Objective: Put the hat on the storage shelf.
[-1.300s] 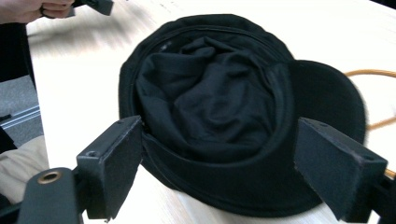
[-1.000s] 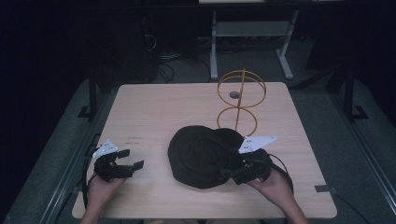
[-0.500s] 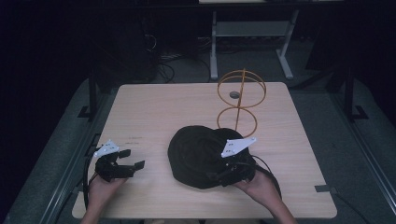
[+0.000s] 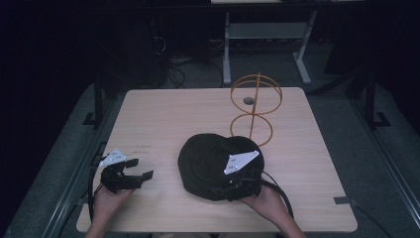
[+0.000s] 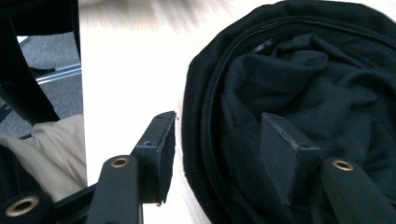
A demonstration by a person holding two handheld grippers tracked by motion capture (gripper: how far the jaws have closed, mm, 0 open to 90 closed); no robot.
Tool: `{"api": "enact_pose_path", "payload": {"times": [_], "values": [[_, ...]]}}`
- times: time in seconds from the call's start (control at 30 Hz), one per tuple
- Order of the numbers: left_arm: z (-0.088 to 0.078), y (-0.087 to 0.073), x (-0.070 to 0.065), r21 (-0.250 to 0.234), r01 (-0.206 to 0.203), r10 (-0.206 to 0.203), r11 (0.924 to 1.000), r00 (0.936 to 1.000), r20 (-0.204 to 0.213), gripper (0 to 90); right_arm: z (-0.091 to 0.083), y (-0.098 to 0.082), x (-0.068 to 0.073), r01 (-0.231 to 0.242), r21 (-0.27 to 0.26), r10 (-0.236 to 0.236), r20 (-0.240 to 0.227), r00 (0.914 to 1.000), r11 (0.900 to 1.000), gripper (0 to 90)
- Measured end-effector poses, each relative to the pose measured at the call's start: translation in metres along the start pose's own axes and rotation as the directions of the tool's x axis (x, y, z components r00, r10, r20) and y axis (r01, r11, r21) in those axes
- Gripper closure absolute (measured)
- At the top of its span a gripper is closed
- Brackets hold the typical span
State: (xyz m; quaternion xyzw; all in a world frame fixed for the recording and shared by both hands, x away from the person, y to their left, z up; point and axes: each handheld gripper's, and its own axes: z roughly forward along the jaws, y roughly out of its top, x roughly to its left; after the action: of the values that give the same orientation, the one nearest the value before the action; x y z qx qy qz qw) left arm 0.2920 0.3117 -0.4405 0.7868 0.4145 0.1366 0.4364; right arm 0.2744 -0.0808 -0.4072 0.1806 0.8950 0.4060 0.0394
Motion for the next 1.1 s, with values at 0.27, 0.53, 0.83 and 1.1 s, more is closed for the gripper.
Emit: {"api": "enact_pose_path", "payload": {"times": [0.27, 0.53, 0.83, 1.1], "values": [[-0.001, 0.000, 0.000, -0.002, -0.002, 0.002, 1.0000, 1.0000, 0.001, 16.1, 0.013, -0.001, 0.002, 0.000, 0.034, 0.000, -0.009, 1.0000, 0.999, 51.5], [-0.001, 0.000, 0.000, -0.001, -0.005, 0.005, 1.0000, 1.0000, 0.005, 16.1, 0.030, -0.007, 0.003, -0.001, 0.089, 0.001, -0.008, 1.0000, 0.996, 60.2], [-0.001, 0.001, 0.000, -0.001, -0.014, 0.014, 0.9999, 0.9999, 0.006, 16.1, 0.039, -0.009, 0.007, 0.041, 0.147, -0.045, 0.026, 0.9986, 0.988, 64.0], [0.000, 0.001, -0.001, 0.001, -0.010, 0.010, 1.0000, 0.9999, 0.009, 16.1, 0.043, -0.008, 0.010, 0.078, 0.158, -0.085, 0.042, 0.9955, 0.984, 69.7]]}}
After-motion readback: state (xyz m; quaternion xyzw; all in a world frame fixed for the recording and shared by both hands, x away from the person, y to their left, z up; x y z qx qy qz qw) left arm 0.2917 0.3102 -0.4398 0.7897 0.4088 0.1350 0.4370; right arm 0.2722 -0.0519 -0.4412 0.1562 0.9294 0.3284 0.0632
